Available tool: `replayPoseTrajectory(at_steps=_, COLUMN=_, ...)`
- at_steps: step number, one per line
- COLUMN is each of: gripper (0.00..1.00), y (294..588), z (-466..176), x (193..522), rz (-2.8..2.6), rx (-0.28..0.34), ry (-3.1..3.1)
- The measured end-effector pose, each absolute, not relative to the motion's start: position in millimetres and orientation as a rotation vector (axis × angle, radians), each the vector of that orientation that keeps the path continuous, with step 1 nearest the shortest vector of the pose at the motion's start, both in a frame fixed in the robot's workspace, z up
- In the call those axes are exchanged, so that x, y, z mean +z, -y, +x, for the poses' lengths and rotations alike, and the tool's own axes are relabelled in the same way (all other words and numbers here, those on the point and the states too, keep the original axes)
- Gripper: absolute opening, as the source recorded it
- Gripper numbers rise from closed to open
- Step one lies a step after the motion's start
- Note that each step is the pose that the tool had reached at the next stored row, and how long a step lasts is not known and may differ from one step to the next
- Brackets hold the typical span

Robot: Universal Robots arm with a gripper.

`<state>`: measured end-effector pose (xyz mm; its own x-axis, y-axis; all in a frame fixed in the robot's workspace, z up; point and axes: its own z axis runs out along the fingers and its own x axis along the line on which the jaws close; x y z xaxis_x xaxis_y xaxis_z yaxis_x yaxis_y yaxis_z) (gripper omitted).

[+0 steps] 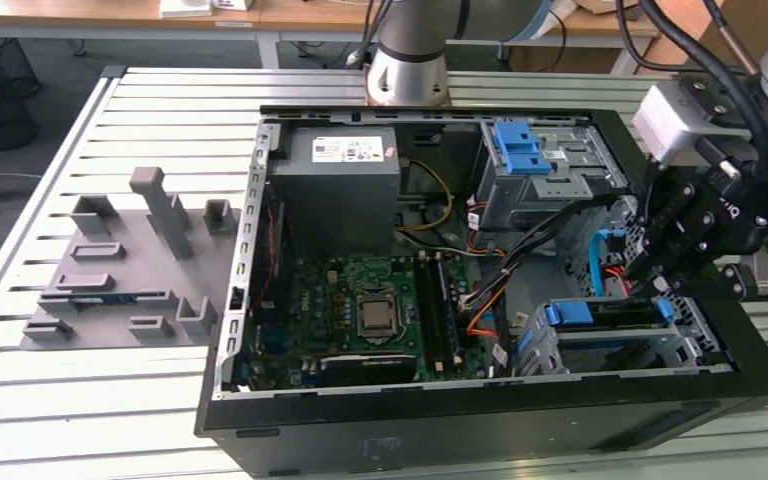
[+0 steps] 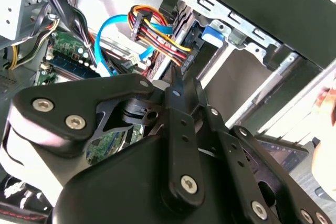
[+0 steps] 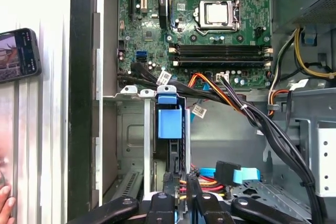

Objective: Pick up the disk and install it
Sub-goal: 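Insert the second disk wire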

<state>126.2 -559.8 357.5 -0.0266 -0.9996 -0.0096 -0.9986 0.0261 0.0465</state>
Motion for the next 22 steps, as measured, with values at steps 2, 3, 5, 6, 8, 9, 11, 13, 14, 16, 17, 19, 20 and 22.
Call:
replayPoseTrajectory(at_steps=2, gripper=0.24, y=560, z=126, x=363, rz=2.174, rx=-0.062, ry=2.232)
replayPoseTrajectory(at_steps=3, gripper=0.24, y=560, z=125, x=364, rz=2.175, rx=-0.059, ry=2.233)
replayPoseTrajectory(at_steps=5, gripper=0.24, y=560, z=121, x=364, rz=2.183, rx=-0.044, ry=2.241)
replayPoseTrajectory(at_steps=6, gripper=0.24, y=560, z=118, x=364, rz=2.187, rx=-0.035, ry=2.245)
replayPoseTrajectory(at_steps=8, gripper=0.24, y=560, z=116, x=364, rz=2.19, rx=-0.029, ry=2.248)
replayPoseTrajectory(at_steps=9, gripper=0.24, y=560, z=116, x=364, rz=2.19, rx=-0.029, ry=2.248)
replayPoseTrajectory(at_steps=11, gripper=0.24, y=560, z=116, x=364, rz=2.19, rx=-0.029, ry=2.248)
replayPoseTrajectory(at_steps=13, gripper=0.24, y=560, z=116, x=364, rz=2.19, rx=-0.029, ry=2.248)
replayPoseTrajectory(at_steps=14, gripper=0.24, y=560, z=116, x=364, rz=2.19, rx=-0.029, ry=2.248)
replayPoseTrajectory(at_steps=16, gripper=0.24, y=560, z=116, x=364, rz=2.19, rx=-0.029, ry=2.248)
replayPoseTrajectory(at_steps=17, gripper=0.24, y=560, z=116, x=364, rz=2.19, rx=-0.029, ry=2.248)
replayPoseTrajectory(at_steps=19, gripper=0.24, y=560, z=116, x=364, rz=2.19, rx=-0.029, ry=2.248)
replayPoseTrajectory(at_steps=20, gripper=0.24, y=560, z=116, x=364, rz=2.19, rx=-0.029, ry=2.248)
replayPoseTrajectory(at_steps=22, gripper=0.24, y=560, z=116, x=366, rz=2.19, rx=-0.029, ry=2.247)
